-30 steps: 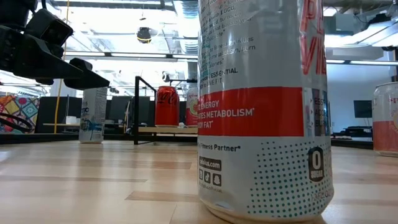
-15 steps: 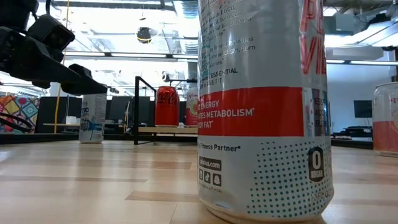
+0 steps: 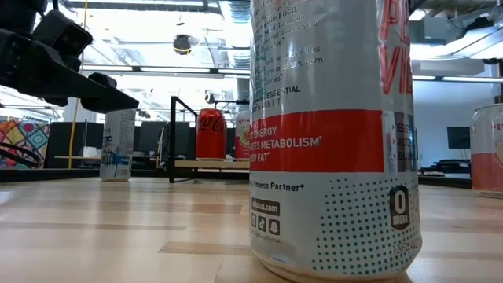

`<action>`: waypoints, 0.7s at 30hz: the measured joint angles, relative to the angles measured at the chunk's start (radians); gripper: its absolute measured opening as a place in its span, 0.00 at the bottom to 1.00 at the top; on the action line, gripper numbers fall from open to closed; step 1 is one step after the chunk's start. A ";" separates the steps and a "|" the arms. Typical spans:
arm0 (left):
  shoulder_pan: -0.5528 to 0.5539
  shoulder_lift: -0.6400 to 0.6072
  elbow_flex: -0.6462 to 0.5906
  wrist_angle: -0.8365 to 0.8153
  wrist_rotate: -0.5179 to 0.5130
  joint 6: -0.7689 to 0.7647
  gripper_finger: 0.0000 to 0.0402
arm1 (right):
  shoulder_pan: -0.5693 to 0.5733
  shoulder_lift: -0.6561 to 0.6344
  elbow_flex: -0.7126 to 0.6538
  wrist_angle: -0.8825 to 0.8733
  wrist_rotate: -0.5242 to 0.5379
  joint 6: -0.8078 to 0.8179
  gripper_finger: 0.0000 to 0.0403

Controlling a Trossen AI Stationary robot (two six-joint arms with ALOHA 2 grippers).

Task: Place canned beverage on shelf
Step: Put the bottom white blue soda can on the shelf and align with other white blue soda can

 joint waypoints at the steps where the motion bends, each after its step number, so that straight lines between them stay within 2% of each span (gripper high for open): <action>1: 0.000 0.000 0.000 0.000 -0.002 0.008 0.94 | -0.013 0.002 0.000 0.001 -0.011 -0.001 0.07; 4: 0.000 0.000 0.000 0.000 -0.003 0.025 0.94 | -0.047 0.014 0.001 0.019 -0.036 -0.006 0.04; 21: 0.000 0.000 0.000 0.001 -0.002 0.019 0.94 | -0.164 0.013 0.001 0.058 -0.093 -0.038 0.05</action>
